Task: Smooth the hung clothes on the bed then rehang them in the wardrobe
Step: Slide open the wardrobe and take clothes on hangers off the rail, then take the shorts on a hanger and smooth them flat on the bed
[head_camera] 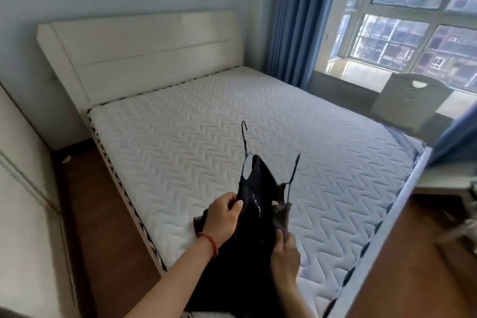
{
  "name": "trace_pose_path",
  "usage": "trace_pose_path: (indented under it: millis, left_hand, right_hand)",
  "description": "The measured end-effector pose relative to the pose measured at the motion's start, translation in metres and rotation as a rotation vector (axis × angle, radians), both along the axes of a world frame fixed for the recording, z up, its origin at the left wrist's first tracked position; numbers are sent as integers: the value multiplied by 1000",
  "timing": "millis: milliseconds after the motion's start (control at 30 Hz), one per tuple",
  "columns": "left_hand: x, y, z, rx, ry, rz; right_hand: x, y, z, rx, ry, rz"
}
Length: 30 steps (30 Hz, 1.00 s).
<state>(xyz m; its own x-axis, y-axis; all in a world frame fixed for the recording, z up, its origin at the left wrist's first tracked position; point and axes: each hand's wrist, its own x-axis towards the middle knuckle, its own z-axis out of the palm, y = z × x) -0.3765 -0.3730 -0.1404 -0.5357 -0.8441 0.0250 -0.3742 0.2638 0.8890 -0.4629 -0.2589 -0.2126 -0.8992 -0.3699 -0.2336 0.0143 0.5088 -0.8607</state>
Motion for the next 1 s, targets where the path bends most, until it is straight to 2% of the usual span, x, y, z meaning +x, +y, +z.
trace_pose_path:
  millis: [67,133,233,333,467,667,900,1000]
  left_hand:
    - [-17,4,-33,67,-75,-49]
    - [-29,10,-59,111,-229,-100]
    - [-32,13,-85,244,-397,-185]
    - [-22,4,-95,305,-479,-236]
    - [17,-12,-91,221,-482,-189]
    - [137,-44,-62,90,-468,95]
    - [309,-40,-5,101,-422,633]
    - [370,-19,29,26,-411,866]
  right_hand:
    - [6,3,-26,94,-109,90]
    - [9,8,-54,179,-198,135]
    - [8,16,-68,237,-258,155]
    - [7,10,-60,313,-267,237]
    - [12,-18,-46,354,-213,344]
    - [69,-96,-16,294,-125,707]
    - [198,-186,39,173,39,1242]
    - [260,-212,74,14,105,1441]
